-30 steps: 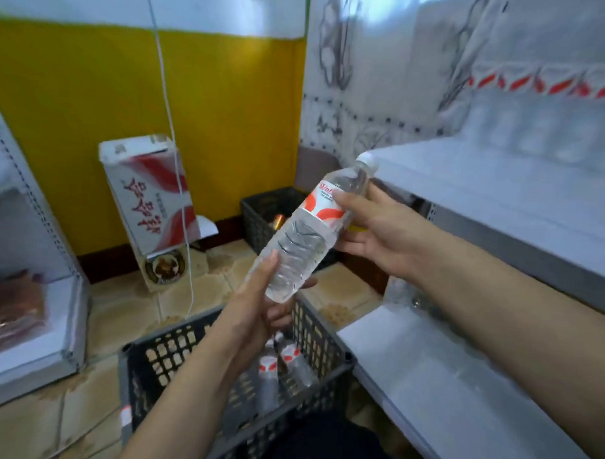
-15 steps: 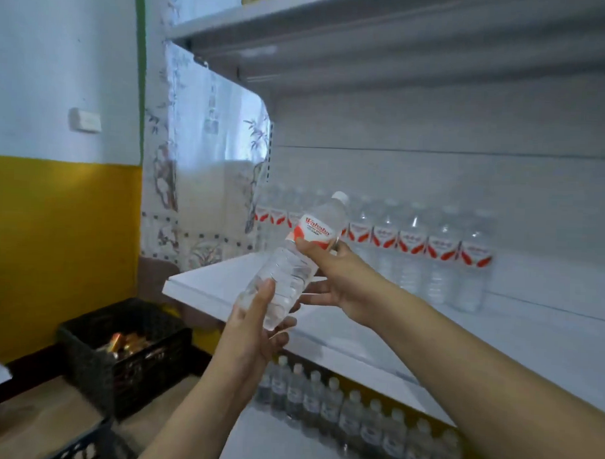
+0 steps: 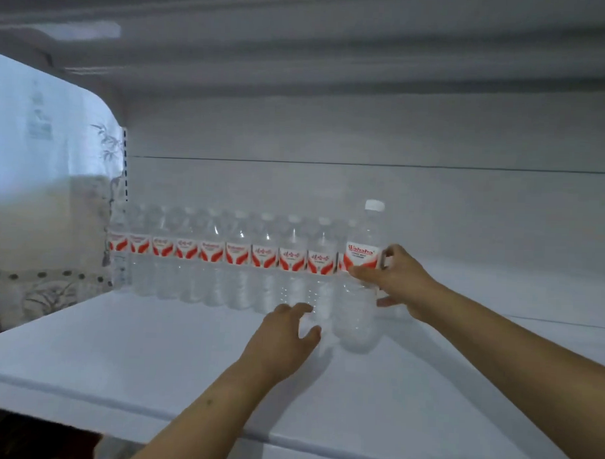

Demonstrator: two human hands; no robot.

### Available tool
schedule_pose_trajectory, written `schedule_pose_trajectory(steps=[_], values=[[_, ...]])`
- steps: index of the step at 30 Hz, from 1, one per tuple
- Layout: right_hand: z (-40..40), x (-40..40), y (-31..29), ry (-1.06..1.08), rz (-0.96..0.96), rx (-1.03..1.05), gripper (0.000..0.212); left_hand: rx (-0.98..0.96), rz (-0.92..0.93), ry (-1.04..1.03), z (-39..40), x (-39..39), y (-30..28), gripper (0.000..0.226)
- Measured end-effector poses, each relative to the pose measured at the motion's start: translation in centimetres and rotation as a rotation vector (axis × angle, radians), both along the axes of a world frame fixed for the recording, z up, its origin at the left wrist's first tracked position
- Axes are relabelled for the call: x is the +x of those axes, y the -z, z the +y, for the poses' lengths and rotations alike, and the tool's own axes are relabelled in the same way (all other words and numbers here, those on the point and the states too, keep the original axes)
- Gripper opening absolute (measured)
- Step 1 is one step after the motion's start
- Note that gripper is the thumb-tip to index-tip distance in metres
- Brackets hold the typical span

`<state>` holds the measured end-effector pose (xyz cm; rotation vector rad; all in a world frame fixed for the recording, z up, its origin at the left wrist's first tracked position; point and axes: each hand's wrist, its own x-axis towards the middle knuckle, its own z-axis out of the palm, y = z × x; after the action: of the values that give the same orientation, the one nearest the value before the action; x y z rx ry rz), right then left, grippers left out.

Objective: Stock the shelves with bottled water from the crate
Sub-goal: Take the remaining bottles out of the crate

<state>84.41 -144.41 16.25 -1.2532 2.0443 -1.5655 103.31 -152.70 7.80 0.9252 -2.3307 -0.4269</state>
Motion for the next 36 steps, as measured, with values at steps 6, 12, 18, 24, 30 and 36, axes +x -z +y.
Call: schedule_pose_trajectory(steps=[6,12,18,24,30,36], values=[[-1.0,-6.0,1.8,0.088,0.111,-0.115,0.064,-0.204,-0.32,0.048,-2.7,-8.0,0.2,0.073],[-4.2,-8.8,4.8,0.064,0.134,-0.196,0.066,-0.256,-0.279,0.039,-4.7,-10.4,3.4,0.078],[-5.5,-9.3,8.1,0.224,0.293,-0.175,0.051,-0.199,-0.192,0.089,-5.1,-10.6,3.9,0.076],[-5.2,-9.0,9.2,0.23,0.19,-0.162,0.049,-0.193,-0.207,0.052,-4.8,-10.8,3.7,0.075],[-4.8,-8.5,8.9,0.234,0.23,-0.038,0.042,-0.182,-0.201,0.028,-4.6,-11.1,4.2,0.083],[-3.0,-4.4,7.0,0.408,0.324,0.005,0.055,0.011,-0.157,0.06,-3.9,-8.5,1.8,0.08]])
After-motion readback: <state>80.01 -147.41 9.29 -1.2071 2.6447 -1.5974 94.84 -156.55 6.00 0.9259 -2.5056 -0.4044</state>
